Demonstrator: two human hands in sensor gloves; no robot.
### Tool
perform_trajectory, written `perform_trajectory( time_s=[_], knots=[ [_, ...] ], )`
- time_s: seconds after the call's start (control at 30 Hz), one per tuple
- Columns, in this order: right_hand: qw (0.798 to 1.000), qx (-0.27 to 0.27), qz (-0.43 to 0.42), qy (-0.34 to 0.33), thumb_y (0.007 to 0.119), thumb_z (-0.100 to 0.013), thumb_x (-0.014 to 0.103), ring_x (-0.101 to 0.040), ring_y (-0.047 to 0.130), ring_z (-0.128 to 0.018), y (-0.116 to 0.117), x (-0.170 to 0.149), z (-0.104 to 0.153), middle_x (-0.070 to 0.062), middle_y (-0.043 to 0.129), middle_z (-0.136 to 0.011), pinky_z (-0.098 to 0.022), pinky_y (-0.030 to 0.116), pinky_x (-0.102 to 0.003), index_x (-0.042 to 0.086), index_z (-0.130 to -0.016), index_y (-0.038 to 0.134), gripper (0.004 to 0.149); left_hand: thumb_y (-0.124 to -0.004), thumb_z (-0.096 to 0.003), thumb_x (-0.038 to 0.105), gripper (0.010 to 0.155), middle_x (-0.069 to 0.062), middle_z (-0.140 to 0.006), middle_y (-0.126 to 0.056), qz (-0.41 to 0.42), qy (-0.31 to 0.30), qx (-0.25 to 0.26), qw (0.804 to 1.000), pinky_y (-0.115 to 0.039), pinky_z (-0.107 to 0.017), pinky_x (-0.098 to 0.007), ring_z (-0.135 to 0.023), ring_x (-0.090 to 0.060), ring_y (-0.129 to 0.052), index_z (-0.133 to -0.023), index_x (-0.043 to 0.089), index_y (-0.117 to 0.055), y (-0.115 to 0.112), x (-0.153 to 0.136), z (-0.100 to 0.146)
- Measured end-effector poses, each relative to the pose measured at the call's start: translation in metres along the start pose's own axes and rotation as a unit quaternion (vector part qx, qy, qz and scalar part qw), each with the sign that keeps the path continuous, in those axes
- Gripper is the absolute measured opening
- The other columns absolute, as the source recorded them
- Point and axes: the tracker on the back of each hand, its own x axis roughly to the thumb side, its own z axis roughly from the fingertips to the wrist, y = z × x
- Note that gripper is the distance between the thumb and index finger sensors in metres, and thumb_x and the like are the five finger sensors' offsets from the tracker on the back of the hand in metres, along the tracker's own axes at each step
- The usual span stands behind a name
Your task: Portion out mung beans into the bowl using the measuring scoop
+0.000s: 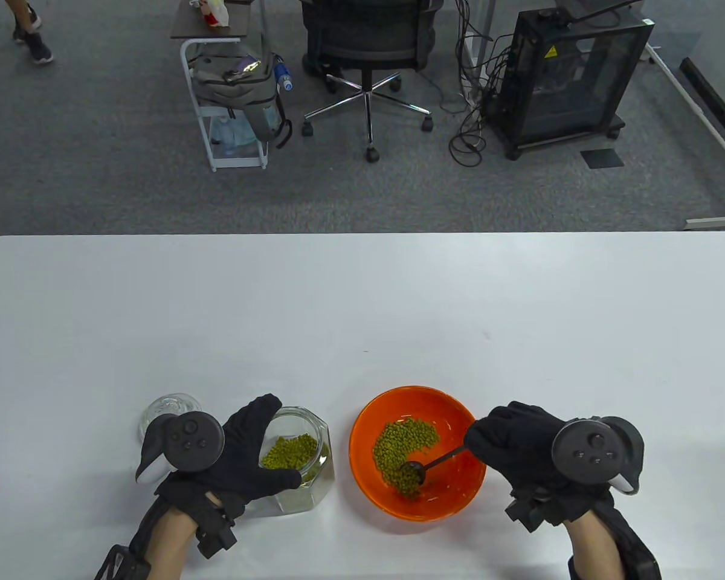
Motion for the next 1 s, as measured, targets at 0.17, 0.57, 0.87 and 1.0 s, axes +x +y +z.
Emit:
perform_trajectory(
  time_s=[0.17, 0.57, 0.87, 1.0],
  knots=[
    [0.995, -0.020, 0.078, -0.067, 0.089, -0.044, 0.045, -0.029, 0.097, -0.034, -0.003, 0.026, 0.005, -0.013, 0.103, -0.053, -0.031, 0.083, -0.044, 0.009, -0.062, 0.102, 0.043, -0.082, -0.0433, 0.083, 0.121, -0.032, -0.116, -0.032, 0.000, 0.000, 0.000, 1.000, -0.048, -0.072, -0.077, -0.104, -0.060, -0.051, -0.110, 0.002, -0.021, 0.000, 0.000, 0.001],
    [0.990, -0.059, 0.102, -0.081, 0.089, -0.043, 0.046, -0.029, 0.098, -0.033, -0.016, 0.026, 0.011, -0.011, 0.104, -0.052, -0.030, 0.084, -0.044, 0.010, -0.060, 0.103, 0.042, -0.082, -0.0434, 0.083, 0.121, -0.032, -0.116, -0.032, 0.001, 0.000, 0.000, 1.000, -0.048, -0.072, -0.077, -0.104, -0.060, -0.051, -0.110, 0.002, -0.021, 0.001, -0.001, 0.001],
    [0.984, -0.161, -0.050, 0.060, 0.087, -0.046, 0.047, -0.025, 0.099, -0.026, -0.033, -0.018, 0.013, -0.011, 0.105, -0.045, -0.024, 0.085, -0.040, 0.009, -0.057, 0.102, 0.043, -0.082, -0.0433, 0.083, 0.121, -0.032, -0.116, -0.032, -0.001, 0.000, -0.001, 1.000, -0.048, -0.072, -0.077, -0.104, -0.060, -0.051, -0.110, 0.002, -0.021, 0.001, -0.001, 0.001],
    [0.963, -0.202, -0.123, 0.130, 0.086, -0.046, 0.047, -0.023, 0.099, -0.023, -0.035, -0.036, 0.016, -0.010, 0.105, -0.041, -0.021, 0.086, -0.039, 0.008, -0.055, 0.102, 0.043, -0.082, -0.0433, 0.083, 0.121, -0.031, -0.116, -0.032, 0.000, 0.000, 0.000, 1.000, -0.048, -0.072, -0.077, -0.104, -0.060, -0.051, -0.110, 0.002, -0.021, 0.001, -0.001, 0.001]
  ],
)
